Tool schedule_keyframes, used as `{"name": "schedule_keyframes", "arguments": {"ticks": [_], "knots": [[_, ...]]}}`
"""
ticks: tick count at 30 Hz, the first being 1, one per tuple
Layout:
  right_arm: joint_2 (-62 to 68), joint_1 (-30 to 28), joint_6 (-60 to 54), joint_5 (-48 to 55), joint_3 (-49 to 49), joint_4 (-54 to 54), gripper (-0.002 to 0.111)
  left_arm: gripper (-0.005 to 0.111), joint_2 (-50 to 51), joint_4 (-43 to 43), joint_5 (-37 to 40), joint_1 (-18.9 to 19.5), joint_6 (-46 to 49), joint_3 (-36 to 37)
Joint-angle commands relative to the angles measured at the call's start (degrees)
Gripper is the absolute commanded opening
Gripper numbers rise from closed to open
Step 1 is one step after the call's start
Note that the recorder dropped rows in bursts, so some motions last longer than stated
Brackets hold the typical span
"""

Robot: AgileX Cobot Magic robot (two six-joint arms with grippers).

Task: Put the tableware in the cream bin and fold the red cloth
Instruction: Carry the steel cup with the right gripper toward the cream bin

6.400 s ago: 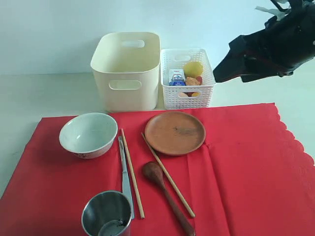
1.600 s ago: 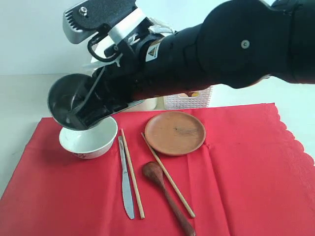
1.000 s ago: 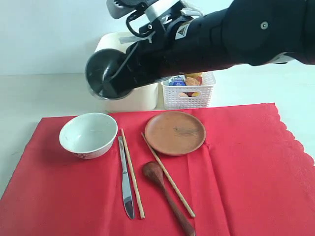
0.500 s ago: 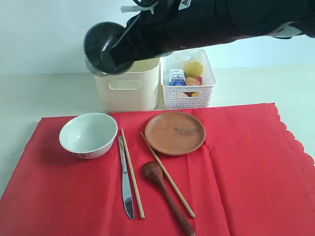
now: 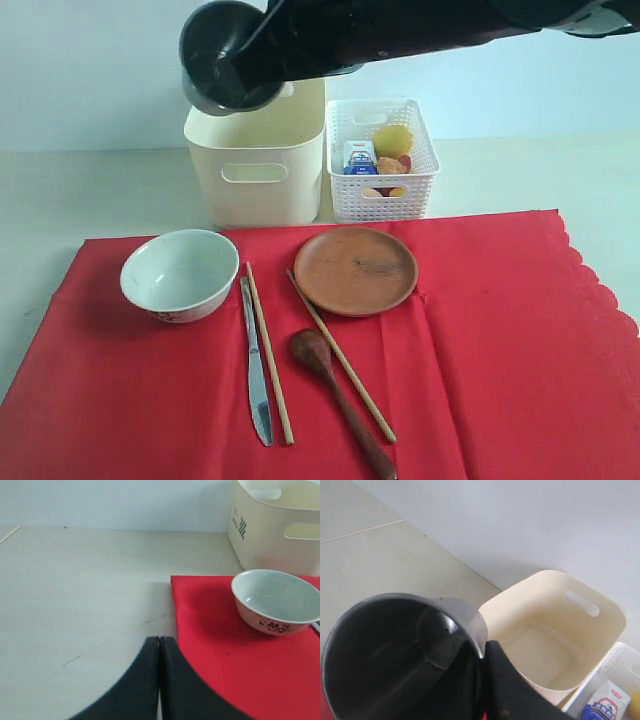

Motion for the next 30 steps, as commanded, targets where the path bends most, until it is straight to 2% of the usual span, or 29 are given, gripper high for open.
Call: {"name": "schedule_keyframes", "arguments": {"ticks": [1, 11, 18, 30], "knots": [[-0.66, -2.91, 0.01, -0.64, -0.5, -0.35, 0.0, 0.0, -0.4, -0.11, -0.48, 0.04, 0.09, -0.03], [0.72, -7.56, 0.01, -1.32, -0.5, 0.1, 0.0, 0.0, -0.4, -0.11, -0.48, 0.04, 0.09, -0.03], [3.37, -8.86, -0.11, -7.04, -0.5, 0.1, 0.0, 0.0, -0.4, -0.11, -0.48, 0.04, 0.09, -0.03], [17.13, -8.86, 0.0, -2.46, -14.91, 0.1, 0.0, 0.0, -0.4, -0.11, -0.48, 0.04, 0.09, -0.03]]}}
